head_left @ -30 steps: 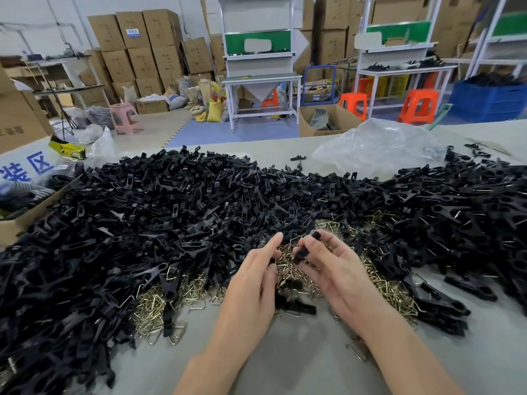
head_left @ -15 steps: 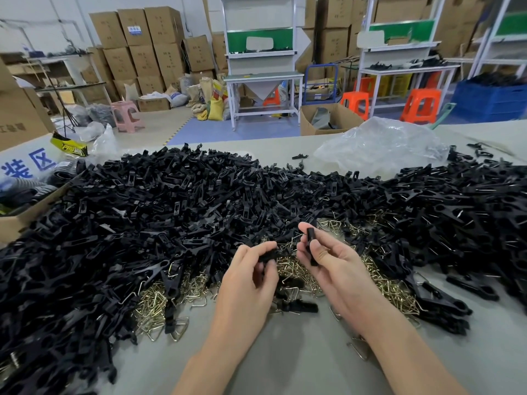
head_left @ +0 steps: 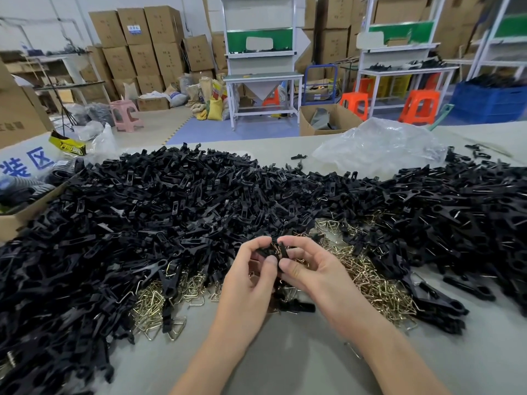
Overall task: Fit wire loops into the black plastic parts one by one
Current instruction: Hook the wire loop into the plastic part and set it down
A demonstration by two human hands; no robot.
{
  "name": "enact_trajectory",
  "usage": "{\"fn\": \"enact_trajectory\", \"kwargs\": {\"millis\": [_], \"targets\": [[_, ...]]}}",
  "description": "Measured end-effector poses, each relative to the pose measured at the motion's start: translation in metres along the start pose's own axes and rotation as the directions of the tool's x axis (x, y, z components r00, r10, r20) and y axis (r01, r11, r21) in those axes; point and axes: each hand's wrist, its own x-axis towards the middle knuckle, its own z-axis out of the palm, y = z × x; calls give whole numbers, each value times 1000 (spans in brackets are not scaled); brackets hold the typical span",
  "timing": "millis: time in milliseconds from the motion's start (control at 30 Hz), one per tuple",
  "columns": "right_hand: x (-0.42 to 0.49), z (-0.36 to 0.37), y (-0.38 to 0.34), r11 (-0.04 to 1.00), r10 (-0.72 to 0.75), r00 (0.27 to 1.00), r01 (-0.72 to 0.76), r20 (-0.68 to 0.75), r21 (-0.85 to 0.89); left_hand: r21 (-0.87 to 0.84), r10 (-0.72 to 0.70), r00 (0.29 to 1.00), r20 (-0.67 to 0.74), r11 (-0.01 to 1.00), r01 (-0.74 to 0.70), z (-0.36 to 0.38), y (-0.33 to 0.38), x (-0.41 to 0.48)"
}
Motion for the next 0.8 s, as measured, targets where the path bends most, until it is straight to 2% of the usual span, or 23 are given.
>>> {"fn": "enact_trajectory", "kwargs": {"millis": [100,200,267,333,433,600,800], "targets": [[-2,4,-4,998,-37,999,35,-24,-56,-69,-40,999,-14,997,39,0,0,4],[-2,4,-5,999,-19,999,18,-29,-28,-125,-35,999,10,992,36,-3,1,5],[-2,2,-4,997,15,1000,-14,-23,70,-186,-49,999,4,981,49,-4,1,6],[1,0,-3,964,32,999,-28,-10,265,-232,-61,998,0,971,59,-3,1,6],[2,-4,-5,917,42,999,-41,8,396,-203,-51,999,12,978,52,-1,1,5],[2,-3,-4,935,-11,999,-8,52,354,-209,-65,997,35,975,71,0,2,5],[7,-5,1,964,-13,1000,18,-19,264,-217,-73,997,26,973,77,0,3,3]]}}
